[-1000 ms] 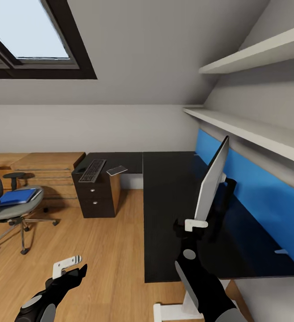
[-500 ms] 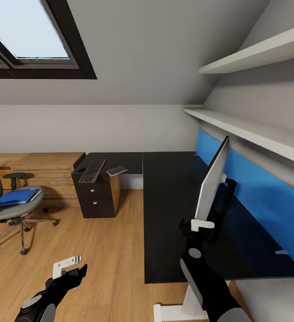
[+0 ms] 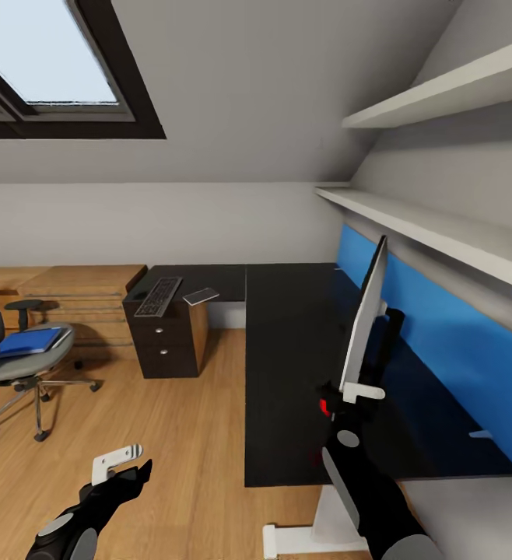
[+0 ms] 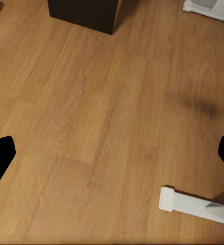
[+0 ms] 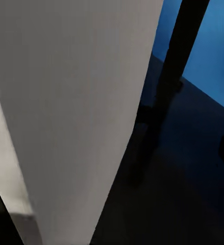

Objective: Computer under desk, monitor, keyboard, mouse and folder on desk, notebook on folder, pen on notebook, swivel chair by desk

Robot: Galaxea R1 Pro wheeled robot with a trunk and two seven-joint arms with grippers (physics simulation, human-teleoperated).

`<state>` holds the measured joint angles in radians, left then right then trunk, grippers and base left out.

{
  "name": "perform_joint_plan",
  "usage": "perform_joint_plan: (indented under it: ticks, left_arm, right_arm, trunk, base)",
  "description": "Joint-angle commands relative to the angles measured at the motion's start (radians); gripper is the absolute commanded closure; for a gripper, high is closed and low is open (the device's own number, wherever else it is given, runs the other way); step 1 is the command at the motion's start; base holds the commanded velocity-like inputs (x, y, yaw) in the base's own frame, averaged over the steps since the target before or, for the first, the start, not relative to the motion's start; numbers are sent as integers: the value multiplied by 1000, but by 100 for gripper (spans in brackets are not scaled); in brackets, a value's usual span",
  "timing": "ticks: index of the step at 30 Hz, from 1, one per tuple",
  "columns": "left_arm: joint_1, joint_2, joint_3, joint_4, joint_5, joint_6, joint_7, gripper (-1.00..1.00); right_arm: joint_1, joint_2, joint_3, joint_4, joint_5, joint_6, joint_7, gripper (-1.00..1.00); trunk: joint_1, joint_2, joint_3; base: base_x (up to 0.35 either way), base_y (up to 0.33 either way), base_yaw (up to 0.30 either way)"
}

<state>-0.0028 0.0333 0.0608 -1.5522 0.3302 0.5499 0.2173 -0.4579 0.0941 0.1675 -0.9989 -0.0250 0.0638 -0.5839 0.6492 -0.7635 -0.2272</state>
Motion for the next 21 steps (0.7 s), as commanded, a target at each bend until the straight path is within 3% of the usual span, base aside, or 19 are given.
perform_joint_plan:
  ticks: [1,21]
  left_arm:
    - [0,0,-1,-2,10,4,8,-100]
    - [0,-2,-5,-2,10,1,8,-100]
  right_arm:
    - [-1,0,3,-1,-3,7,-7,-100]
    - [-1,0,3,2,-3,5,-5,-100]
  trunk:
    - [0,-1,-1]
    - [0,-1,-1]
  base:
    - [-18,-47,0]
    - [-1,-244,0]
